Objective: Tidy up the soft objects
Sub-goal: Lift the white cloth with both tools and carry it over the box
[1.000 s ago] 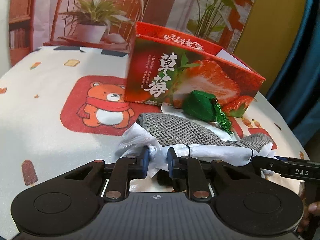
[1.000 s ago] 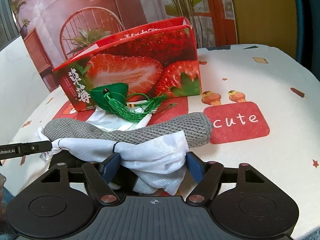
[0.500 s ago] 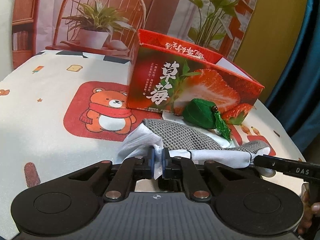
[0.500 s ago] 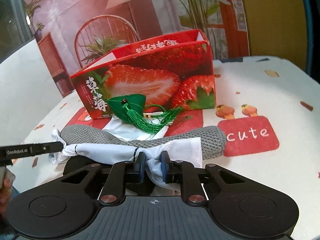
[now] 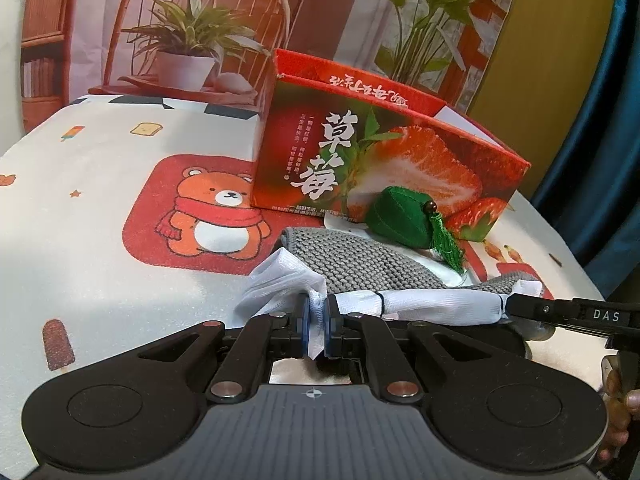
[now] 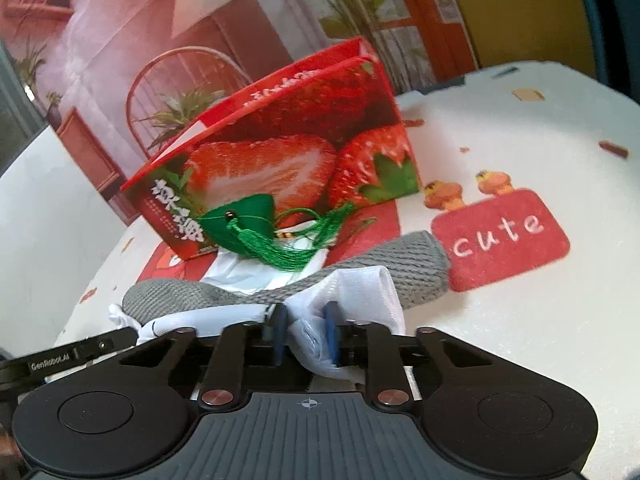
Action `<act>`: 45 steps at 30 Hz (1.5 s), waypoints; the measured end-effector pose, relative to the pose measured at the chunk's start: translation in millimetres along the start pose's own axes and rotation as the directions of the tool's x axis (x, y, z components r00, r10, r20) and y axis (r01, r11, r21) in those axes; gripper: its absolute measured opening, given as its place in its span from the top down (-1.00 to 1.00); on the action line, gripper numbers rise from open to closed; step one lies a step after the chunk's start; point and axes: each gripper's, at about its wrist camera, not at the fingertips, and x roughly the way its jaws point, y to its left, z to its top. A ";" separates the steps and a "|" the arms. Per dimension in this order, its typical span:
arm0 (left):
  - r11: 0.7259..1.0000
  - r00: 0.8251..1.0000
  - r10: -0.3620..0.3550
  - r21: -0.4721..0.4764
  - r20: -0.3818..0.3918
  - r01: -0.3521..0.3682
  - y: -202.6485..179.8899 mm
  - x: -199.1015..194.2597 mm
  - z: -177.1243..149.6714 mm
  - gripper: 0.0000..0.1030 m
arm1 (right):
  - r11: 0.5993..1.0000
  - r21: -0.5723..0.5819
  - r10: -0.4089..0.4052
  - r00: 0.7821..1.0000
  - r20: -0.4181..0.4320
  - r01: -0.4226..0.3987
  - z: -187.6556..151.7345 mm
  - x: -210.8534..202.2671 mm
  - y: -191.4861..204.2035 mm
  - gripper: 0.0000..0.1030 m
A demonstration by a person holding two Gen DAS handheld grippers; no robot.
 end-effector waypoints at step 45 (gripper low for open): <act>0.986 0.996 -0.045 0.163 0.071 0.033 -41.4 60.4 172.0 0.85 | 0.985 -0.174 0.030 0.980 0.196 0.005 183.8 41.3 3.0 0.86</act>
